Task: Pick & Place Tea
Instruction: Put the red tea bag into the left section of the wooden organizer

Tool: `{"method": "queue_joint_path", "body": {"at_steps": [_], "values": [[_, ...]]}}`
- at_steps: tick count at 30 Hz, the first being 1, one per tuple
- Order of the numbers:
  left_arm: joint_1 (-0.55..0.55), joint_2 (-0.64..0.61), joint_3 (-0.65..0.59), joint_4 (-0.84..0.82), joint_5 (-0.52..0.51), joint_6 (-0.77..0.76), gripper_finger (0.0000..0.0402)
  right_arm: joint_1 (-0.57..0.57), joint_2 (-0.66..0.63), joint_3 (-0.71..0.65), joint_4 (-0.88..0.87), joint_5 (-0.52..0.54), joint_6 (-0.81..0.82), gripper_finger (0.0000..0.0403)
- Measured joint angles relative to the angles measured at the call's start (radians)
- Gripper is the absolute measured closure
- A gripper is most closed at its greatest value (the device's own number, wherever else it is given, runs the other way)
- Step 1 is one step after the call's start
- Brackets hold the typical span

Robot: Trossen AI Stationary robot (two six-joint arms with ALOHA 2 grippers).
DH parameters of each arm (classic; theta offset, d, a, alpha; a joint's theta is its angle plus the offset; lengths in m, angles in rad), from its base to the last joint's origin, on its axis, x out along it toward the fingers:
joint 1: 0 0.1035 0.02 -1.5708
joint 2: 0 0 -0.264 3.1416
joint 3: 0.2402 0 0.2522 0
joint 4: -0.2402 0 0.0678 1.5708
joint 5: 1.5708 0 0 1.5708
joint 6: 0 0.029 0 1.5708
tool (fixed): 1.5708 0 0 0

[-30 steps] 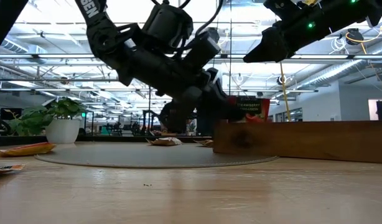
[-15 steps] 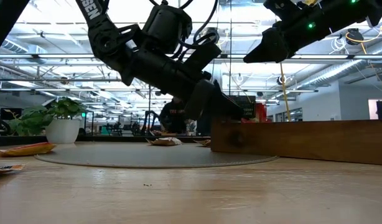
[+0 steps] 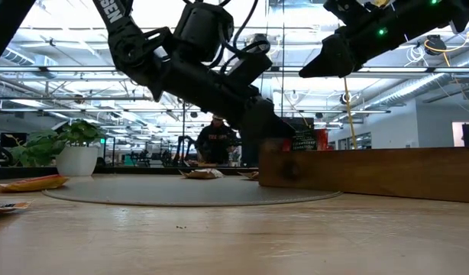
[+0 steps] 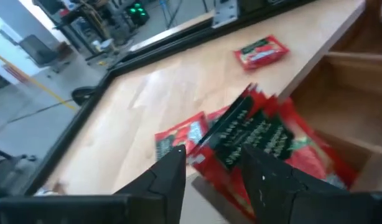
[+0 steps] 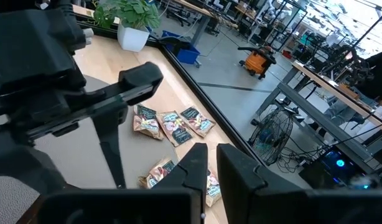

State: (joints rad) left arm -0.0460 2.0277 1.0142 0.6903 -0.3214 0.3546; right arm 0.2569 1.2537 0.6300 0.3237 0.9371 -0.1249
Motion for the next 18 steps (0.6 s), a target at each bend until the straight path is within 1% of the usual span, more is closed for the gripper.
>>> {"method": "queue_joint_path", "body": {"at_steps": [3, 5, 7, 9, 11, 12, 13, 16, 18], "values": [[-0.006, -0.007, 0.000, -0.007, -0.006, 0.033, 0.0245, 0.001, 0.000, 0.000, 0.000, -0.007, 0.001, 0.0379], [-0.017, -0.016, 0.000, -0.005, -0.007, 0.060, 0.0245, 0.008, 0.000, 0.000, -0.001, -0.066, 0.010, 0.0380], [-0.033, -0.029, 0.000, -0.017, -0.033, 0.095, 0.0245, 0.028, 0.000, 0.000, 0.000, -0.185, 0.020, 0.0381], [-0.052, -0.051, -0.002, -0.039, -0.092, 0.135, 0.0245, 0.056, 0.000, 0.000, 0.000, -0.346, 0.050, 0.0381], [-0.074, -0.086, -0.001, -0.059, -0.151, 0.177, 0.0245, 0.086, 0.000, 0.000, -0.008, -0.496, 0.112, 0.0384], [-0.086, -0.108, -0.001, -0.078, -0.177, 0.190, 0.0245, 0.100, 0.001, 0.000, -0.014, -0.547, 0.151, 0.0387], [-0.095, -0.130, -0.001, -0.085, -0.187, 0.204, 0.0245, 0.116, 0.002, 0.000, -0.020, -0.575, 0.197, 0.0391], [-0.123, -0.215, -0.001, -0.116, -0.190, 0.233, 0.0245, 0.170, 0.020, 0.001, -0.098, -0.576, 0.346, 0.0401], [-0.136, -0.273, -0.001, -0.119, -0.190, 0.239, 0.0245, 0.211, 0.057, 0.001, -0.141, -0.574, 0.455, 0.0402]]}}
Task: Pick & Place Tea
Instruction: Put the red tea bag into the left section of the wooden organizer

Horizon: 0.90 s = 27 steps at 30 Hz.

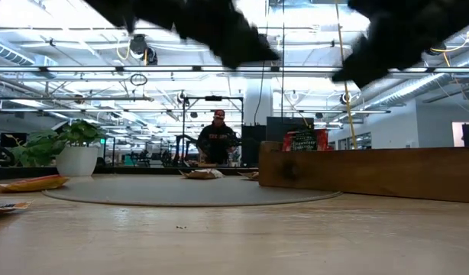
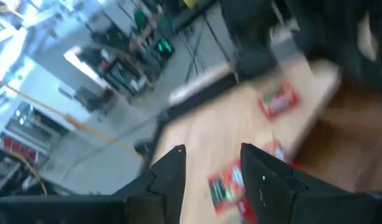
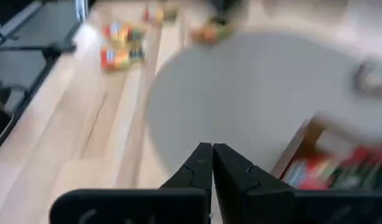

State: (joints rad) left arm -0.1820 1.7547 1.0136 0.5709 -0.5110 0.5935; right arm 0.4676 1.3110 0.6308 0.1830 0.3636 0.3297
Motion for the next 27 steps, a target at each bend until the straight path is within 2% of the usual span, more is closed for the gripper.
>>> {"method": "queue_joint_path", "body": {"at_steps": [4, 7, 9, 13, 18, 23, 27], "values": [[0.010, -0.089, 0.001, -0.041, -0.005, -0.013, 0.0245, 0.105, 0.146, 0.012, 0.033, 0.032, 0.192, 0.0402], [0.030, -0.122, 0.001, -0.069, -0.006, -0.055, 0.0245, 0.189, 0.269, 0.093, -0.034, 0.070, 0.298, 0.0403], [0.044, -0.124, 0.001, -0.064, -0.006, -0.084, 0.0245, 0.241, 0.336, 0.183, -0.174, 0.116, 0.360, 0.0403], [0.068, -0.112, 0.000, -0.074, -0.003, -0.139, 0.0245, 0.312, 0.449, 0.402, -0.581, 0.232, 0.515, 0.0403], [0.078, -0.103, 0.000, -0.095, 0.004, -0.210, 0.0245, 0.339, 0.561, 0.610, -1.008, 0.235, 0.695, 0.0403], [0.070, -0.103, 0.000, -0.117, 0.005, -0.211, 0.0245, 0.330, 0.611, 0.632, -1.163, 0.155, 0.799, 0.0403], [0.062, -0.104, 0.000, -0.110, 0.004, -0.199, 0.0245, 0.331, 0.618, 0.629, -1.250, 0.156, 0.874, 0.0403]]}}
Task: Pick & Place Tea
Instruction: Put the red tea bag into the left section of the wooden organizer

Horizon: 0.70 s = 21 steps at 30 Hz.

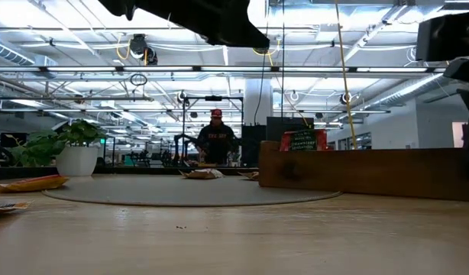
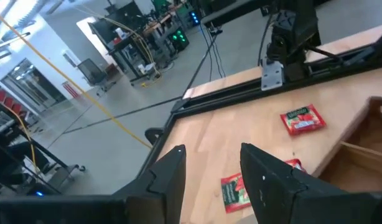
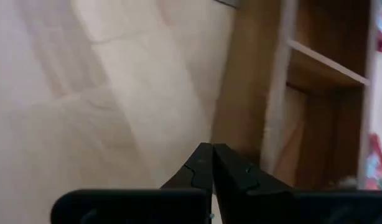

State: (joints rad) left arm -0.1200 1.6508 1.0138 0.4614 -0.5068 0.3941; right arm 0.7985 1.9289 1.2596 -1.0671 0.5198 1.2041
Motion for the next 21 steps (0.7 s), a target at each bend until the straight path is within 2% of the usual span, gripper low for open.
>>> {"method": "queue_joint_path", "body": {"at_steps": [4, 12, 17, 21], "values": [[0.000, 0.000, 0.000, -0.002, 0.000, 0.003, 0.0245, 0.009, 0.000, 0.000, -0.112, 0.018, 0.090, 0.0403], [0.001, 0.000, 0.000, -0.002, 0.000, 0.013, 0.0245, 0.015, 0.000, -0.039, -0.277, 0.178, 0.293, 0.0403], [0.001, 0.000, 0.000, -0.003, 0.000, 0.010, 0.0245, 0.008, 0.000, -0.103, -0.302, 0.304, 0.371, 0.0403], [-0.008, 0.000, 0.000, -0.011, 0.000, -0.001, 0.0245, 0.007, -0.008, -0.092, -0.438, 0.459, 0.475, 0.0403]]}}
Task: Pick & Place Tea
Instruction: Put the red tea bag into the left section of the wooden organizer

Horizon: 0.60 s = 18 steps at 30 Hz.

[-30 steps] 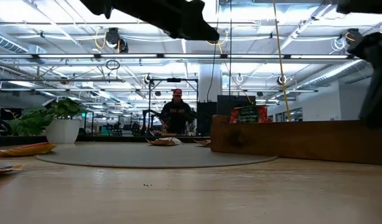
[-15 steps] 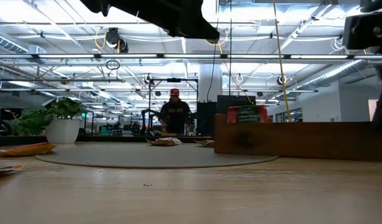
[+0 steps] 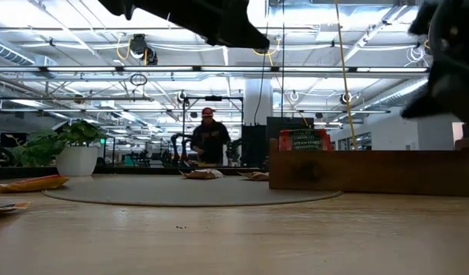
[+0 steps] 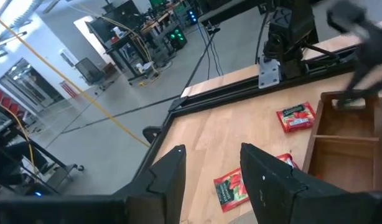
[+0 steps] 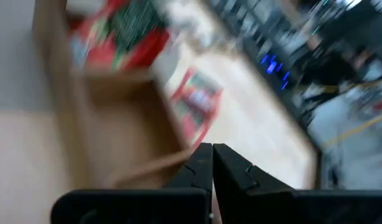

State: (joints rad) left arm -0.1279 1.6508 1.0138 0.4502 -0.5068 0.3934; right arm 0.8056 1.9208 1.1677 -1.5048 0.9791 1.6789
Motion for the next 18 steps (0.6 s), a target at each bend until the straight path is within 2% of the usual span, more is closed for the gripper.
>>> {"method": "queue_joint_path", "body": {"at_steps": [2, 4, 7, 9, 11, 14, 16, 18], "values": [[-0.005, 0.000, 0.000, -0.004, 0.000, 0.010, 0.0245, -0.010, -0.019, 0.013, -0.074, 0.067, 0.053, 0.0403], [-0.006, 0.000, 0.000, -0.003, 0.000, 0.023, 0.0245, -0.045, -0.073, -0.005, -0.047, 0.111, -0.022, 0.0403], [-0.002, 0.000, 0.000, -0.011, 0.000, 0.030, 0.0245, -0.149, -0.187, -0.023, -0.058, 0.122, -0.122, 0.0403], [0.006, 0.000, 0.000, -0.017, 0.000, 0.030, 0.0245, -0.231, -0.279, -0.048, -0.048, 0.109, -0.236, 0.0403], [0.016, 0.000, 0.000, -0.035, 0.000, 0.030, 0.0245, -0.337, -0.379, -0.052, 0.012, 0.072, -0.435, 0.0403], [0.033, 0.000, 0.000, -0.081, 0.000, 0.043, 0.0245, -0.505, -0.526, -0.082, 0.241, -0.095, -0.871, 0.0403], [0.048, 0.000, 0.000, -0.104, 0.000, 0.047, 0.0245, -0.610, -0.609, -0.121, 0.516, -0.282, -1.216, 0.0403], [0.061, 0.000, 0.000, -0.122, 0.000, 0.047, 0.0245, -0.708, -0.678, -0.186, 0.793, -0.496, -1.450, 0.0403]]}}
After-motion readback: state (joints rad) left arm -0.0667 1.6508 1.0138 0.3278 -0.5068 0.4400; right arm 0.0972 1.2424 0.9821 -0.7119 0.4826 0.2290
